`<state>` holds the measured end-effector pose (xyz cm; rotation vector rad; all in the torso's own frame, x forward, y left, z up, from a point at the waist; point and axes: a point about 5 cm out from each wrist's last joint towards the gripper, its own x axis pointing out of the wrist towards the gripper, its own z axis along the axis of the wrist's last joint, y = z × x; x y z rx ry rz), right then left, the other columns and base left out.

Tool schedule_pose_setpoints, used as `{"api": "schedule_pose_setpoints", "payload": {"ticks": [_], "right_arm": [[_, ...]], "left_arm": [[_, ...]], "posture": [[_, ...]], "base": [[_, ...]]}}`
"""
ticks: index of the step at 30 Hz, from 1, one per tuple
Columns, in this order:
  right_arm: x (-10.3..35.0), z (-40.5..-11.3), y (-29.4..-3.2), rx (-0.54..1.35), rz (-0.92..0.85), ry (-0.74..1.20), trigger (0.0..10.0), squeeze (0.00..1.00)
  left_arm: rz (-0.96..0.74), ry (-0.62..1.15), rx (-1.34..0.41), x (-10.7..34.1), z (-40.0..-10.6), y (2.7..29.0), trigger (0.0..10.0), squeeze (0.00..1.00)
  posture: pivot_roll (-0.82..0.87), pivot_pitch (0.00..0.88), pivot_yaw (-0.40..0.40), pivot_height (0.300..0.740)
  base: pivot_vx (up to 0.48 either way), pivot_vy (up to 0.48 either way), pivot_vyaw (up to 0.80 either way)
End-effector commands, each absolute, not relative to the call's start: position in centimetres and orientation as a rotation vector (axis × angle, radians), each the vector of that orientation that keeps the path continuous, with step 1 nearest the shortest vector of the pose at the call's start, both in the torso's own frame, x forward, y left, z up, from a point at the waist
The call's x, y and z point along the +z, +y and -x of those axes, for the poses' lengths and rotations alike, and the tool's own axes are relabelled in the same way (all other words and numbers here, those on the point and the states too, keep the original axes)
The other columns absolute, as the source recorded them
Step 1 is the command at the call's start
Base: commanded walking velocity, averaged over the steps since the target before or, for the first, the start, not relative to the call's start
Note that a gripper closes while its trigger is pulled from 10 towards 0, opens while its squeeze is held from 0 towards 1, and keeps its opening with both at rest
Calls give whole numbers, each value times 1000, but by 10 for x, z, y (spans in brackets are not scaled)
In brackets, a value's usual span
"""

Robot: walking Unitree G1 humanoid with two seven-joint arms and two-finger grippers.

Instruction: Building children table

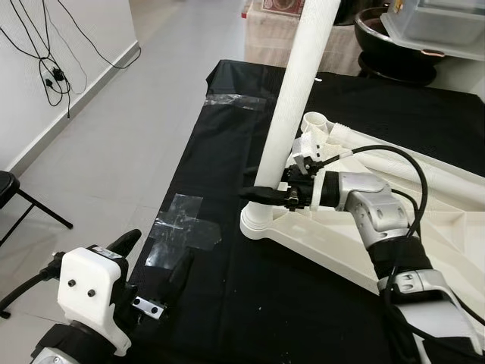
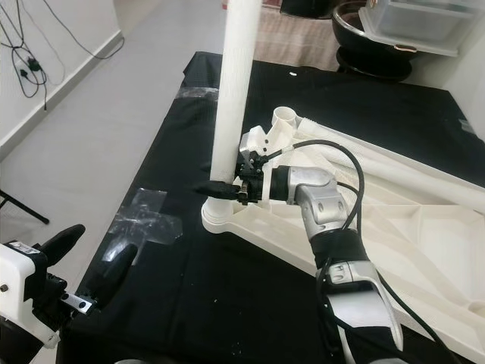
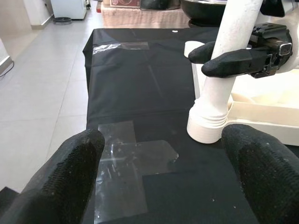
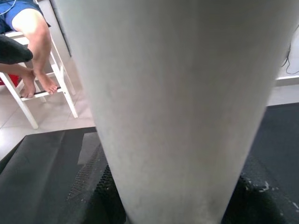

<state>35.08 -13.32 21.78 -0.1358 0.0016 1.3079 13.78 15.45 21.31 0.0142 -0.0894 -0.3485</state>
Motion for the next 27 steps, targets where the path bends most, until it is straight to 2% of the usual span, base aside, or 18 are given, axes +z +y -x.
{"api": "schedule_pose_setpoints", "payload": {"ticks": [1, 5, 7, 8, 9, 10, 12, 13, 14, 20, 21, 23, 24, 25, 26, 27], "right_arm": [[216, -350, -139, 1297, 124, 12, 0, 0], [203, -343, -144, 1155, 119, 34, 0, 0], [203, -343, -144, 1155, 119, 34, 0, 0], [186, -343, -142, 834, 145, 65, 0, 0], [186, -343, -142, 834, 145, 65, 0, 0], [165, -322, -132, 591, 160, 89, 0, 0], [165, -322, -132, 591, 160, 89, 0, 0], [154, -302, -124, 421, 176, 90, 0, 0], [153, -291, -117, 343, 181, 74, 0, 0], [152, -294, -111, 353, 158, 68, 0, 0], [153, -295, -112, 368, 148, 78, 314, 0], [153, -296, -112, 382, 143, 84, 314, 0], [153, -297, -111, 436, 143, 103, 6314, 0], [156, -300, -112, 487, 134, 112, 10000, 0], [156, -300, -112, 487, 134, 112, 10000, 0], [162, -305, -114, 521, 134, 110, 10000, 325]], "left_arm": [[-21, -64, -356, 210, -137, 154, 10000, 0], [-21, -64, -357, 210, -137, 154, 10000, 0], [-21, -64, -357, 210, -137, 154, 10000, 0], [-25, -64, -356, 210, -136, 155, 10000, 0], [-25, -64, -356, 210, -136, 155, 10000, 0], [-30, -66, -353, 211, -137, 156, 10000, 0], [-30, -66, -353, 211, -137, 156, 10000, 0], [-34, -65, -353, 211, -137, 157, 10000, 0], [-34, -63, -360, 211, -137, 156, 10000, 0], [-32, -63, -366, 211, -138, 155, 10000, 0], [-32, -63, -365, 211, -138, 155, 10000, 0], [-32, -64, -364, 211, -139, 155, 10000, 0], [-31, -65, -364, 212, -139, 155, 10000, 0], [-30, -66, -364, 212, -139, 154, 10000, 0], [-30, -66, -364, 212, -139, 154, 10000, 0], [-29, -68, -364, 212, -140, 154, 10000, 0]], "posture": [[210, 183, -94, 740], [203, 179, -105, 740], [203, 179, -105, 740], [207, 174, -121, 740], [207, 174, -121, 740], [206, 180, -102, 740], [206, 180, -102, 740], [199, 165, -97, 740], [195, 161, -92, 740], [193, 166, -95, 740], [191, 168, -96, 740], [191, 168, -96, 740], [185, 168, -96, 740], [185, 169, -96, 740], [185, 169, -96, 740], [184, 170, -95, 740]], "base": [[0, 0, 0], [0, 0, 0], [0, 0, 0], [0, 0, 0], [0, 0, 0], [0, 0, 0], [0, 0, 0], [0, 0, 0], [0, 0, 0], [0, 0, 0], [0, 0, 0], [0, 0, 0], [0, 0, 0], [0, 0, 0], [0, 0, 0], [0, 0, 0]]}}
